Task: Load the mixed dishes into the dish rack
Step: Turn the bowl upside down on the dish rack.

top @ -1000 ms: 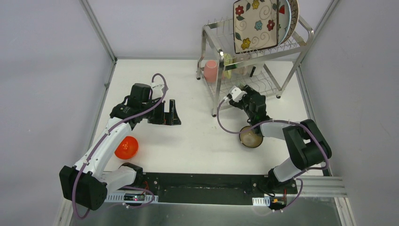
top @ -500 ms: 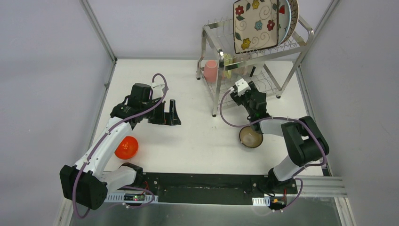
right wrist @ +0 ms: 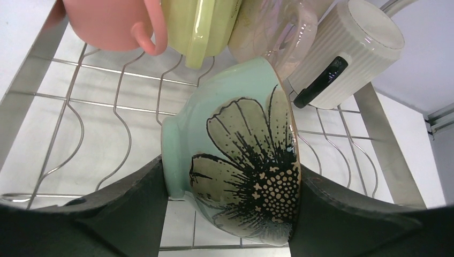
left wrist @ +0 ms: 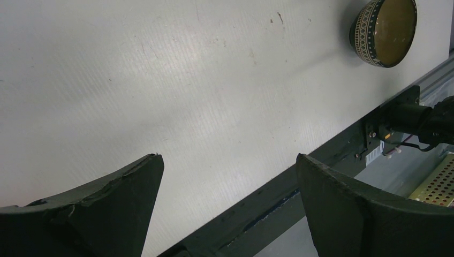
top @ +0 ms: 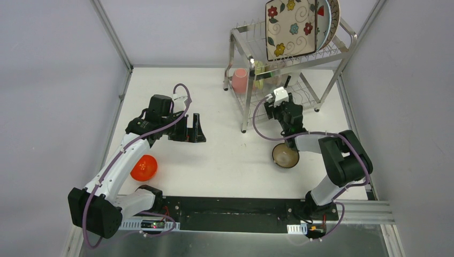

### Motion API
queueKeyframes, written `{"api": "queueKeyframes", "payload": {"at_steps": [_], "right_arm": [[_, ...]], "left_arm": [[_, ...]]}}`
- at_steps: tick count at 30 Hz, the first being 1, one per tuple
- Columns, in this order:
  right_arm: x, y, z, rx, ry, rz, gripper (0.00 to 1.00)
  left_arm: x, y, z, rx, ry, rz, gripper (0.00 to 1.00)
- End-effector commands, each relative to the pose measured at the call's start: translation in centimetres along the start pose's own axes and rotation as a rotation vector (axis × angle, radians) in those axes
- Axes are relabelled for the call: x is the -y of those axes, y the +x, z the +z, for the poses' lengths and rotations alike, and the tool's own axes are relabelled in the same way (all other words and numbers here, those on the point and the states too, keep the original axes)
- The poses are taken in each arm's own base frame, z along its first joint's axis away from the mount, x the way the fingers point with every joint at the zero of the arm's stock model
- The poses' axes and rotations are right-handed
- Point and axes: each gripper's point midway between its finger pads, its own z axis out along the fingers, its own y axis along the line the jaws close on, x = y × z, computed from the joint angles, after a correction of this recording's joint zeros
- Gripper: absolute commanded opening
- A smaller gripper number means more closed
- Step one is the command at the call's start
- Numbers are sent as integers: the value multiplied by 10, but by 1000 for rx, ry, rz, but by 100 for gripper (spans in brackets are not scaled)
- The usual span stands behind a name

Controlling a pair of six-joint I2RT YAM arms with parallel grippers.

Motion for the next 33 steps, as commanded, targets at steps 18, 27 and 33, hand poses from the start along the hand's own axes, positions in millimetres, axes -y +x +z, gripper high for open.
{"api": "queueKeyframes", "payload": {"at_steps": [18, 27, 33], "right_arm": [[38, -88, 15, 269, 111, 351, 12], [44, -85, 15, 288, 124, 565, 12], [49, -82, 16, 327, 127, 720, 12]], "left_arm": [[2, -1, 1, 6, 11, 26, 99], [3, -1, 2, 1, 17, 25, 99], [3, 0, 1, 1, 19, 25, 99]]}}
